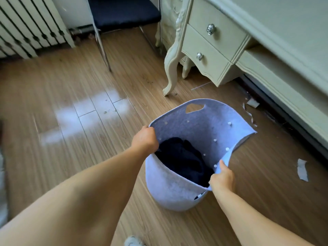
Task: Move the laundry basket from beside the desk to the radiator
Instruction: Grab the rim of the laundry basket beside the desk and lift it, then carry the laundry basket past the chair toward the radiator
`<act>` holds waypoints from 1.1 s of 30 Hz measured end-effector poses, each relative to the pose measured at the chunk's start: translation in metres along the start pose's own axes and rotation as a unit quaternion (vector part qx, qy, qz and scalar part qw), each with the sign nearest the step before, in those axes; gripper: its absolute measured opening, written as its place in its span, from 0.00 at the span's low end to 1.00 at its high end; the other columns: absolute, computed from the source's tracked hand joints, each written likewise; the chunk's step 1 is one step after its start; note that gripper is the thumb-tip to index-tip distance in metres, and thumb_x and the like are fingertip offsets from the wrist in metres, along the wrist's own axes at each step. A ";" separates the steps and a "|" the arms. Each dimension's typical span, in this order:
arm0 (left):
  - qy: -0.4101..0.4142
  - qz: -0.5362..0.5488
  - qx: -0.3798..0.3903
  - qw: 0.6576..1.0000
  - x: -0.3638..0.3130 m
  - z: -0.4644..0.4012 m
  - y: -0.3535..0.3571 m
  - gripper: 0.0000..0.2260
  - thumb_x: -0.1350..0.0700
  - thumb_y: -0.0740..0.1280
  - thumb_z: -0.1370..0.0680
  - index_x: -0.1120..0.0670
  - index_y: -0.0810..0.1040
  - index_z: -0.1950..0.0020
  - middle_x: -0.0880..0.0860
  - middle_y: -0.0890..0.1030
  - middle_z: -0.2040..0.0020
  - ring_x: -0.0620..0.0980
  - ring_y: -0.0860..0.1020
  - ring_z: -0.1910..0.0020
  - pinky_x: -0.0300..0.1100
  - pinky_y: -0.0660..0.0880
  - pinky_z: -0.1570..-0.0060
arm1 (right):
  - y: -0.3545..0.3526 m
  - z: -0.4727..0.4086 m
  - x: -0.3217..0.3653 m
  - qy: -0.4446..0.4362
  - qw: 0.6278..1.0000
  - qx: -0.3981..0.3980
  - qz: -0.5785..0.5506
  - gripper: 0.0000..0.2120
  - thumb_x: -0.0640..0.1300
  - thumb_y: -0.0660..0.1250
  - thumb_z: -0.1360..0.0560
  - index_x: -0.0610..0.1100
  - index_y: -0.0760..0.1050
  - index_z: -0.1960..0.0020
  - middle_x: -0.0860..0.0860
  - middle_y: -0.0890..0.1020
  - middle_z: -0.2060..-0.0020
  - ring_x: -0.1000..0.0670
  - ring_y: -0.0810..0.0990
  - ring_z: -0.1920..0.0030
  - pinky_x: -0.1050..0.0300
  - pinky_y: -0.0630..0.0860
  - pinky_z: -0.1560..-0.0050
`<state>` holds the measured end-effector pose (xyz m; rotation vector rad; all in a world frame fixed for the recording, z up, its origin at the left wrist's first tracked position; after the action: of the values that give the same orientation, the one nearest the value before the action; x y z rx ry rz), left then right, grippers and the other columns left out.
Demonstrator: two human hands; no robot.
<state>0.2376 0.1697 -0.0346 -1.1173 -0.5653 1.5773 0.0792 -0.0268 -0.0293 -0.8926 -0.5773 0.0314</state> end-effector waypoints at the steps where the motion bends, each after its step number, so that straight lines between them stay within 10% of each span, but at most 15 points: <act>1: 0.005 -0.002 0.003 1.000 0.011 -0.006 -0.009 0.13 0.60 0.64 0.31 0.59 0.73 0.47 0.58 0.73 0.44 0.60 0.76 0.49 0.47 0.70 0.57 | 0.010 0.005 0.011 -0.001 1.000 0.004 -0.002 0.33 0.28 0.56 0.27 0.50 0.61 0.25 0.41 0.71 0.31 0.36 0.74 0.39 0.51 0.73 0.44; 17: -0.047 -0.003 -0.048 0.998 0.250 -0.164 -0.187 0.18 0.60 0.62 0.29 0.57 0.69 0.39 0.57 0.71 0.41 0.61 0.75 0.46 0.49 0.69 0.58 | 0.234 0.074 0.246 -0.001 0.997 0.073 0.006 0.35 0.30 0.61 0.30 0.48 0.60 0.25 0.40 0.69 0.32 0.37 0.75 0.40 0.49 0.72 0.43; 33: 0.074 0.015 0.021 0.997 0.408 -0.319 -0.305 0.22 0.60 0.66 0.31 0.55 0.70 0.37 0.56 0.72 0.41 0.59 0.75 0.45 0.54 0.77 0.51 | 0.377 0.093 0.442 0.047 0.989 0.027 0.141 0.33 0.31 0.62 0.30 0.44 0.62 0.26 0.40 0.73 0.33 0.36 0.74 0.37 0.47 0.70 0.38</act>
<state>0.6690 0.5861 -0.0790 -1.2043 -0.4161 1.5104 0.4873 0.3964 -0.0599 -0.9113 -0.3586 0.2583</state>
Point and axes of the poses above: each hand's wrist, its own z-axis away from the middle knuckle, its own y-axis out of the palm, x = y × z, the point moved 1 cm from there along -z, towards the middle knuckle
